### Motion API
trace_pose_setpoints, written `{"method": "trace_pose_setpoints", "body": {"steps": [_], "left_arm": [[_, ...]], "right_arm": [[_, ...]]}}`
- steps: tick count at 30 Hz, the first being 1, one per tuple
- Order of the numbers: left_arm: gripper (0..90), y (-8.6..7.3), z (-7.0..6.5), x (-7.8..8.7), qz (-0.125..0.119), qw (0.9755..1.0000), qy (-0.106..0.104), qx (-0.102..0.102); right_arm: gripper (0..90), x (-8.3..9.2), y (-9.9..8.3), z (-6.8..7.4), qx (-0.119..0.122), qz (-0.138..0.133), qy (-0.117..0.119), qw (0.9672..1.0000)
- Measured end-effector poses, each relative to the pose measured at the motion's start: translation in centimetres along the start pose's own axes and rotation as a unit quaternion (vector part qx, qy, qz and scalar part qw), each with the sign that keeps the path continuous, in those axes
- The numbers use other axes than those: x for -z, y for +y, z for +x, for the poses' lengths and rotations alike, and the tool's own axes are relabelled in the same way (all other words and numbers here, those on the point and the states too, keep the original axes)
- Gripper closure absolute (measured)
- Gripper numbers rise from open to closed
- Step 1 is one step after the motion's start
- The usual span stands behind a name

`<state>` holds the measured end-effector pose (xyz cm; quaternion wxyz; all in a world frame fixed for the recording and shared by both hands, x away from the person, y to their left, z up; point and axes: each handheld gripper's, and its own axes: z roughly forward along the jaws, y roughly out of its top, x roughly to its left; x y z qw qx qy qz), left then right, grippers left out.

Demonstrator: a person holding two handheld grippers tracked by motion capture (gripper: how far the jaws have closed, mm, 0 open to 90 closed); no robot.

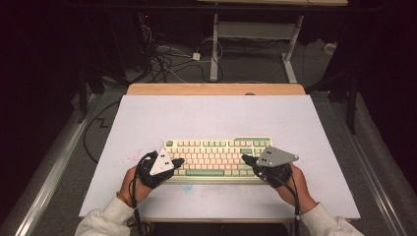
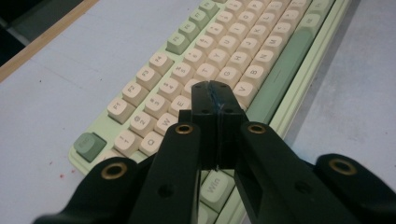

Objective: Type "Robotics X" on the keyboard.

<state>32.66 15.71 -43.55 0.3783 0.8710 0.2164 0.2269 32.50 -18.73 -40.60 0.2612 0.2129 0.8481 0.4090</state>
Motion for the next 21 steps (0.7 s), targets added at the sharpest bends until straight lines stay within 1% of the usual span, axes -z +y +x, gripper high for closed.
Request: {"method": "trace_pose_setpoints", "body": {"steps": [9, 14, 21], "left_arm": [[87.6, 1.1, -0.3, -1.2, -0.004, 0.9998, -0.020, 0.000], [87.7, 1.5, -0.6, -2.1, 0.006, 0.9996, -0.028, -0.006], [87.6, 2.1, -0.9, -3.1, 0.014, 0.9990, -0.041, -0.014]], "right_arm": [[90.0, 1.0, -0.9, -0.1, -0.006, 0.001, -0.005, 1.0000], [90.0, 1.2, -1.2, -0.1, -0.005, 0.004, -0.007, 1.0000], [90.0, 1.5, -1.7, -0.2, -0.011, 0.008, -0.007, 0.9999]]}}
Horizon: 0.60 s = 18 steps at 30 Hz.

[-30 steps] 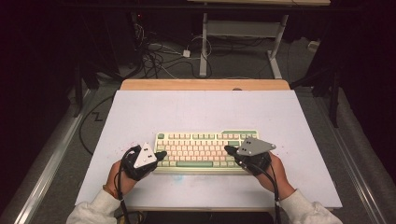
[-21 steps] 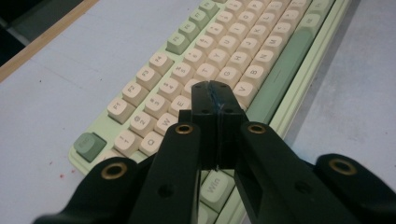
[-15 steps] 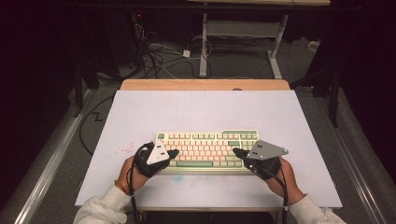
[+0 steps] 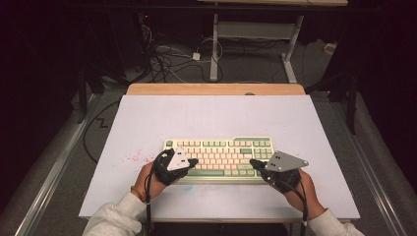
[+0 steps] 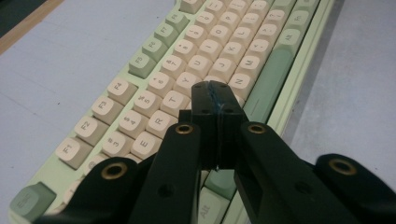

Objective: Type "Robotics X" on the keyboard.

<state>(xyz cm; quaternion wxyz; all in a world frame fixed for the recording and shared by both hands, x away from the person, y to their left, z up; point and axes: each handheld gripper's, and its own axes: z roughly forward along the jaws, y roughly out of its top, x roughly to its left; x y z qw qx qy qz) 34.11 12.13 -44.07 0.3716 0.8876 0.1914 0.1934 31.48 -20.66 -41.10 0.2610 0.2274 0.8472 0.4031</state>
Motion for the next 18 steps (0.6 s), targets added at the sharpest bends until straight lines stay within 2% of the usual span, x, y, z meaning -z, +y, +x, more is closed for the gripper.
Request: {"method": "trace_pose_setpoints", "body": {"steps": [12, 18], "left_arm": [[87.6, 1.1, -0.3, -1.9, 0.013, 0.9996, -0.017, -0.016], [87.6, 1.3, -0.5, -2.6, 0.018, 0.9995, -0.021, -0.016]], "right_arm": [[90.0, 0.1, -0.5, -0.1, 0.000, 0.008, 0.001, 1.0000], [90.0, 0.0, -0.5, -0.1, 0.000, 0.011, 0.003, 0.9999]]}}
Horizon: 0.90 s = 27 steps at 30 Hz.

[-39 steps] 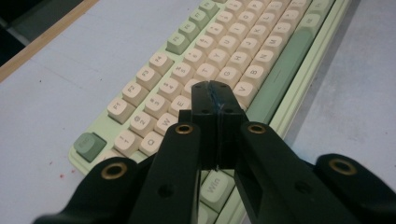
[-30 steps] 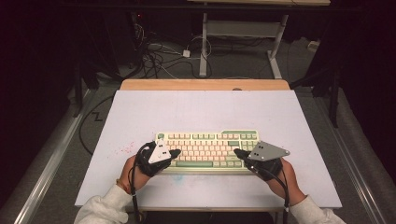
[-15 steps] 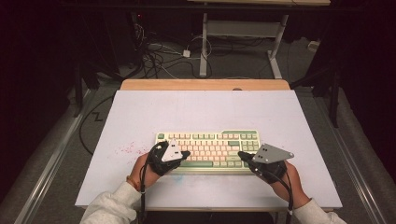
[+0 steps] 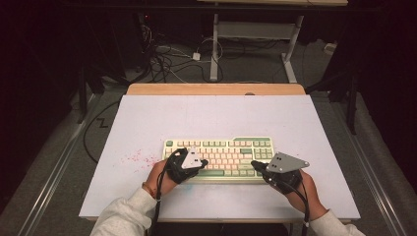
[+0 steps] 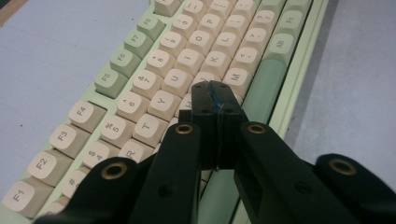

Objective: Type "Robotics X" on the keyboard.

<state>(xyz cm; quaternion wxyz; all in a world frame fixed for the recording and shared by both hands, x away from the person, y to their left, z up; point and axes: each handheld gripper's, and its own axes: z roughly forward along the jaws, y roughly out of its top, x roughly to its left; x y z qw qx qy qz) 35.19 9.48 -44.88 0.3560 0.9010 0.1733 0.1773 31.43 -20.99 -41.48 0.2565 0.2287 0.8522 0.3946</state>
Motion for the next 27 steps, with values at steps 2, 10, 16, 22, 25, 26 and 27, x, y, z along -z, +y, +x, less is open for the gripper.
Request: {"method": "trace_pose_setpoints", "body": {"steps": [2, 10, 16, 22, 25, 26, 27], "left_arm": [[87.6, 0.02, 0.04, -0.13, 0.003, 1.0000, 0.000, -0.001], [87.6, 0.18, 0.02, -0.63, 0.007, 1.0000, -0.004, -0.002], [87.6, 0.15, 0.13, -0.74, 0.009, 1.0000, -0.004, 0.001], [87.6, 0.08, 0.04, -0.81, 0.012, 0.9999, -0.003, -0.001], [87.6, 0.01, 0.05, -0.78, 0.013, 0.9999, -0.003, 0.000], [87.6, -0.02, 0.07, -0.83, 0.020, 0.9998, -0.004, -0.002], [87.7, -0.07, 0.07, -0.98, 0.026, 0.9997, -0.005, -0.002]], "right_arm": [[90.0, -0.04, 0.00, 0.00, 0.000, 0.000, 0.002, 1.0000], [90.0, -0.09, 0.04, 0.04, 0.002, 0.001, 0.005, 1.0000], [90.0, 0.00, 0.06, 0.00, 0.002, 0.000, 0.004, 1.0000], [90.0, -0.01, 0.05, 0.00, 0.001, 0.001, 0.005, 1.0000], [90.0, -0.04, 0.06, 0.01, 0.001, 0.001, 0.005, 1.0000], [90.0, -0.04, 0.05, 0.01, 0.002, 0.002, 0.005, 1.0000], [90.0, -0.06, 0.04, 0.00, 0.002, 0.003, 0.006, 1.0000]]}}
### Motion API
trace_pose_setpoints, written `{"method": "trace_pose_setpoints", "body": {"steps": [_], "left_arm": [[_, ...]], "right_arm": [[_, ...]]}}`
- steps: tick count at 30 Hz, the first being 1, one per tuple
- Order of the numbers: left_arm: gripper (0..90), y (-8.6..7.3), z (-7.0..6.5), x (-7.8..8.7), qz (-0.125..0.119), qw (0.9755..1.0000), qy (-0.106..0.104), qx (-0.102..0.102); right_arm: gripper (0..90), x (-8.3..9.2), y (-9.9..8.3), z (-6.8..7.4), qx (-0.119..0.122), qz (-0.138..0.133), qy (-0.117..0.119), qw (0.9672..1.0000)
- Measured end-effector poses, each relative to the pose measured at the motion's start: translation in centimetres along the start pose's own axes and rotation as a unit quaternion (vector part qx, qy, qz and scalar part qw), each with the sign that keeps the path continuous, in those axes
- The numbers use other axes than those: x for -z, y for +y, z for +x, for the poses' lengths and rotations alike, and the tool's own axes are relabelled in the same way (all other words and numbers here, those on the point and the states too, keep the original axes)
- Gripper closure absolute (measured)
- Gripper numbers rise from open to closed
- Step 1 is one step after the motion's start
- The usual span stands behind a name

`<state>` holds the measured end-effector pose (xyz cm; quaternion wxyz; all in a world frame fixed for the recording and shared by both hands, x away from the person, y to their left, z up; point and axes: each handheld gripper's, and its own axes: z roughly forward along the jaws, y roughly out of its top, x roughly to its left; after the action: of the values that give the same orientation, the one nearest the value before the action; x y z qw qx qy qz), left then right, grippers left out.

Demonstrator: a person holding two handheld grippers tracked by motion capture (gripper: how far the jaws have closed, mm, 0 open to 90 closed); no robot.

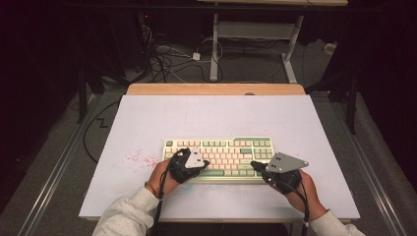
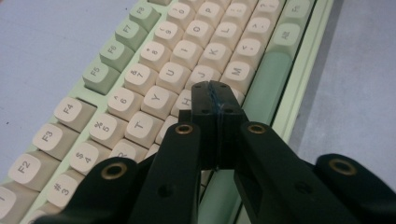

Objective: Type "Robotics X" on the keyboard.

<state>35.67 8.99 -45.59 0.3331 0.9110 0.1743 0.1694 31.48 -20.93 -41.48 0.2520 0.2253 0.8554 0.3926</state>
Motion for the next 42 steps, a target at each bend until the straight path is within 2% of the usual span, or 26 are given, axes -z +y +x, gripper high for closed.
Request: {"method": "trace_pose_setpoints", "body": {"steps": [3, 7, 21, 36, 42], "left_arm": [[87.8, 0.0, -0.1, 0.0, 0.002, 1.0000, 0.004, -0.003], [87.8, 0.1, 0.1, 0.7, -0.017, 0.9998, 0.010, 0.005], [87.7, -0.3, 0.7, 3.1, -0.048, 0.9983, 0.030, 0.014], [87.7, -1.6, 1.0, 4.7, -0.058, 0.9968, 0.050, 0.021], [87.7, -2.3, 1.0, 5.2, -0.055, 0.9968, 0.054, 0.023]], "right_arm": [[90.0, 0.0, 0.0, 0.0, 0.001, 0.002, 0.000, 1.0000], [90.0, 0.1, 0.0, 0.0, 0.001, -0.001, -0.001, 1.0000], [90.0, 0.4, 0.1, -0.3, -0.001, -0.006, -0.007, 1.0000], [90.0, 0.4, 0.0, -0.5, -0.002, -0.007, -0.010, 0.9999], [90.0, 0.3, 0.0, -0.6, -0.004, -0.005, -0.011, 0.9999]]}}
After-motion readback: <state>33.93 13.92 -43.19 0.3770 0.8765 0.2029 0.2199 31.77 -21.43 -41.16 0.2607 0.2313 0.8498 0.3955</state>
